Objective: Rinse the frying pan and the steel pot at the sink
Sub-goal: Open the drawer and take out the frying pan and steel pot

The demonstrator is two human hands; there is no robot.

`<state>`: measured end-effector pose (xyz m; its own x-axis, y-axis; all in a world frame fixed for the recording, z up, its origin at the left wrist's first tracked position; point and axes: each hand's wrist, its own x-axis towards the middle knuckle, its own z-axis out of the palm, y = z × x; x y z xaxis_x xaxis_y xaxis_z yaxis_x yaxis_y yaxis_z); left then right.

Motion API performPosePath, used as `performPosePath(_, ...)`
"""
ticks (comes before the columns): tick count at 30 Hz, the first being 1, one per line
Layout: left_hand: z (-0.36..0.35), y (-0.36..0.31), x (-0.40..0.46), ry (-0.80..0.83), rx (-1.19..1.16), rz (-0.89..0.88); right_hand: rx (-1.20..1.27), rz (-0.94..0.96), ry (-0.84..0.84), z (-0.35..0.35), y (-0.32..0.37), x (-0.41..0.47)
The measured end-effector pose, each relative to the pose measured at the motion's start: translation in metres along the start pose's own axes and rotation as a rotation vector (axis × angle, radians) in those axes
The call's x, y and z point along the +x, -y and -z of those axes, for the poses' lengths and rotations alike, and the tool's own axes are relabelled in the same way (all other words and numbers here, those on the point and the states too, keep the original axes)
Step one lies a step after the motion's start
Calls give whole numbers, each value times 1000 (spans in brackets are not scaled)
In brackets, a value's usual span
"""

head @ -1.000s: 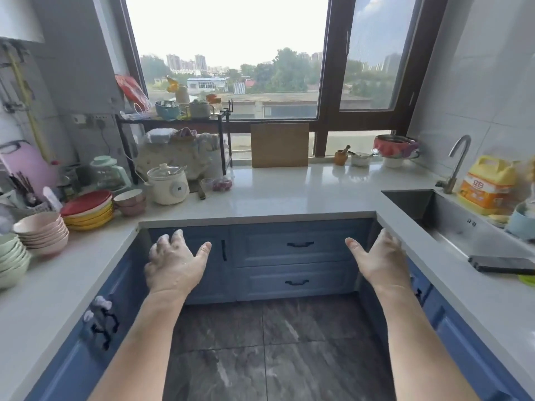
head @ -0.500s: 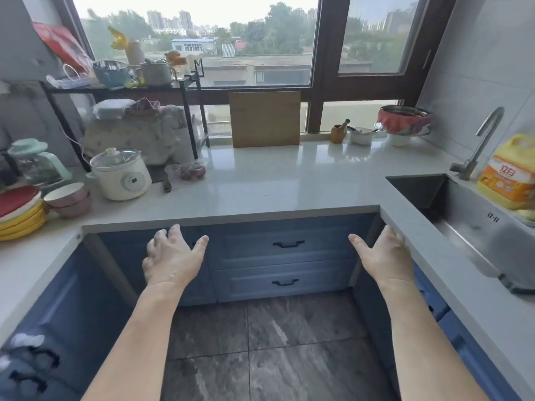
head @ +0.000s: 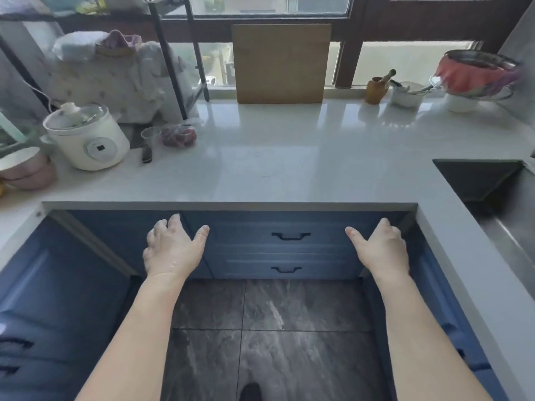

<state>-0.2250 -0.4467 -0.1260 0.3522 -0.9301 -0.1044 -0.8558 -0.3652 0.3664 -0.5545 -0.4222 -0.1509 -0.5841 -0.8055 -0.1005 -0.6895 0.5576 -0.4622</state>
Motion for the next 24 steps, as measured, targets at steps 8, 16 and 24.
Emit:
performPosePath(8,-59,-10,79,-26,-37,3,-38,-59,92,-86,18,67)
performPosePath(16,-130,-3,133,12,-13,54,-84,-89,224,-193,23,104)
performPosePath(24,-193,4,153,53,17,110,-145,31,306,-279,25,133)
